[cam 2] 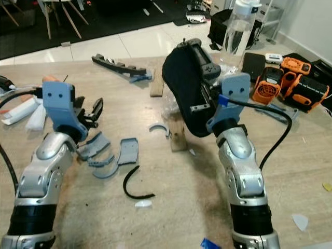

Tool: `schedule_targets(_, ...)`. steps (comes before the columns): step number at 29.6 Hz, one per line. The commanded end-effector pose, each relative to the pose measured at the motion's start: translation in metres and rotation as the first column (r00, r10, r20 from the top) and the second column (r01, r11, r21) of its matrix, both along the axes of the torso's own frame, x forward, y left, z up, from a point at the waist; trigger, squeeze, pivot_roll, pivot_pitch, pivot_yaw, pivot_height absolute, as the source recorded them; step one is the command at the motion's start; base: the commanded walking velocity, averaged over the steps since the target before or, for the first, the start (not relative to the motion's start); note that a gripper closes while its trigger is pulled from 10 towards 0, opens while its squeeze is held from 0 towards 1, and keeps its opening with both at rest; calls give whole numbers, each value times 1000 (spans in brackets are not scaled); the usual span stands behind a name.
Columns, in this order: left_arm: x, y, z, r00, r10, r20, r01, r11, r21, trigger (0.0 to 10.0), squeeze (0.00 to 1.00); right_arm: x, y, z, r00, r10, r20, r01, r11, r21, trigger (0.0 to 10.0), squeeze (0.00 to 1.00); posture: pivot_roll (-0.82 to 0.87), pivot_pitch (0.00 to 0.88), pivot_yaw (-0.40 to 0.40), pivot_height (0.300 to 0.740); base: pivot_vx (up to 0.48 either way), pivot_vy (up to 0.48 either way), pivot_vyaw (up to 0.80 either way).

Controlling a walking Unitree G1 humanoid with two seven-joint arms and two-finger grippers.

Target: Picking trash to rubbish bin

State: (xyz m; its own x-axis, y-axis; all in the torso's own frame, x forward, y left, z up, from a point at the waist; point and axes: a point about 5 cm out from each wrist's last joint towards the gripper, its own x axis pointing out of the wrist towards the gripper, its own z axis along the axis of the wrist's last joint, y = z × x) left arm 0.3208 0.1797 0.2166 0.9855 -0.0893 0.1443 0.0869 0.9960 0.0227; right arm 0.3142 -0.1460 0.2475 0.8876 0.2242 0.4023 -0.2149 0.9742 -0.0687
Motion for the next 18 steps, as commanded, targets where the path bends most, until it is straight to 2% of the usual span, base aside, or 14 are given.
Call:
schedule_targets(1, -1, -4, -3, 1000, -21, -15, 21, 1000, -4, 10000, 0, -2, 2, -3, 1000, 0, 11, 0, 1000, 5, 10000, 0, -2, 187, 50, 740, -352, 0, 0)
schedule_targets(18, -2, -3, 1, 999, -44, -18, 44, 998, 33, 10000, 0, -1, 5, -4, 1000, -3, 25, 2, 1000, 21, 10000, 0, 10, 187, 57, 740, -364, 0, 0)
